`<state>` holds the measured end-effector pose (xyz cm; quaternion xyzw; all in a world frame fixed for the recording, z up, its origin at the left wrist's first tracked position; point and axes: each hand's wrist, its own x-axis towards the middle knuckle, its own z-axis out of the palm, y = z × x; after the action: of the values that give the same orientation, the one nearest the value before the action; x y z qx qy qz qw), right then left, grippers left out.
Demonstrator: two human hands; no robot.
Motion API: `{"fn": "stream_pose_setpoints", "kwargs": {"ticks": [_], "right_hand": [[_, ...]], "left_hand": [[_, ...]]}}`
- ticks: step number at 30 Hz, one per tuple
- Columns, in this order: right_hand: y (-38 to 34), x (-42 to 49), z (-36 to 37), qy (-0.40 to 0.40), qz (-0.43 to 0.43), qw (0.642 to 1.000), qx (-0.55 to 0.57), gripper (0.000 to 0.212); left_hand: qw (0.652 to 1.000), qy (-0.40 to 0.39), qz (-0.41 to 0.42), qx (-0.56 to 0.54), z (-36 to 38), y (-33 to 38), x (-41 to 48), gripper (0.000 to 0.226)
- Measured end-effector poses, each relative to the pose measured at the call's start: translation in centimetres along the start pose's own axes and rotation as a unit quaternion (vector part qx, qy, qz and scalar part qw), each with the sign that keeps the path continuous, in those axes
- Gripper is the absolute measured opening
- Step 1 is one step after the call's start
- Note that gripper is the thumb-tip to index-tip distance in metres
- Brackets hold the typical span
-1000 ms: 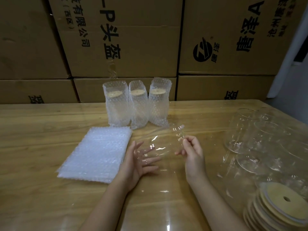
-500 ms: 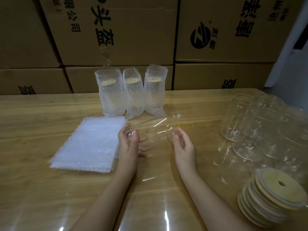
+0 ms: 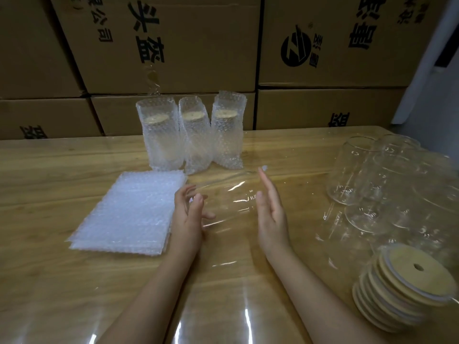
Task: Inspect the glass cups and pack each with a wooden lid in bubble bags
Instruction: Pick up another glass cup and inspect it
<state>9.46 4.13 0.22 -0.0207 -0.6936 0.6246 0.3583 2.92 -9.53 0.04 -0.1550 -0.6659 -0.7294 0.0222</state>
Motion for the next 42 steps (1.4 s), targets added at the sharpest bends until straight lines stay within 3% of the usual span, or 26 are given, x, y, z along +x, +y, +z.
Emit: {"fn": "stream_pose_setpoints", "kwargs": {"ticks": [5, 13, 20, 24, 28, 32, 36, 42], "right_hand": [[0.0, 0.9, -1.0, -0.044, 0.064, 0.997, 0.016, 0.047], [0.1, 0.5, -0.5, -0.072, 0.088, 0.993, 0.035, 0.065], [-0.2, 0.2, 0.0, -0.066, 0.087, 0.991, 0.071, 0.041], [-0.8, 0.5, -0.3, -0.05, 0.083, 0.992, 0.078, 0.023], [-0.8, 0.9, -0.6, -0.028, 0.095, 0.992, 0.072, 0.031], [-0.4, 1.2, -1.1, -0.016, 0.111, 0.993, 0.037, 0.058], [-0.5, 1.4, -1.0, -0.051, 0.116, 0.992, 0.011, 0.049], [-0.1, 1.2, -1.1, -0.087, 0.173, 0.98, 0.04, 0.048]], "left_hand": [[0.999, -0.015, -0.019, -0.049, -0.2, -0.1, 0.2, 0.036], [0.994, 0.03, -0.039, -0.101, -0.7, -0.1, 0.7, 0.035], [0.995, 0.053, -0.029, -0.081, -0.9, 0.2, 0.5, 0.032], [0.997, 0.042, -0.037, -0.06, -0.9, 0.3, 0.8, 0.045], [0.997, 0.011, -0.061, -0.046, -0.8, 0.2, 1.0, 0.041], [0.997, 0.006, -0.067, -0.024, -1.0, 0.2, 1.3, 0.035], [0.996, 0.003, -0.075, -0.055, -1.2, 0.0, 1.3, 0.028], [0.995, -0.005, -0.084, -0.059, -1.4, -0.2, 1.2, 0.044]]}}
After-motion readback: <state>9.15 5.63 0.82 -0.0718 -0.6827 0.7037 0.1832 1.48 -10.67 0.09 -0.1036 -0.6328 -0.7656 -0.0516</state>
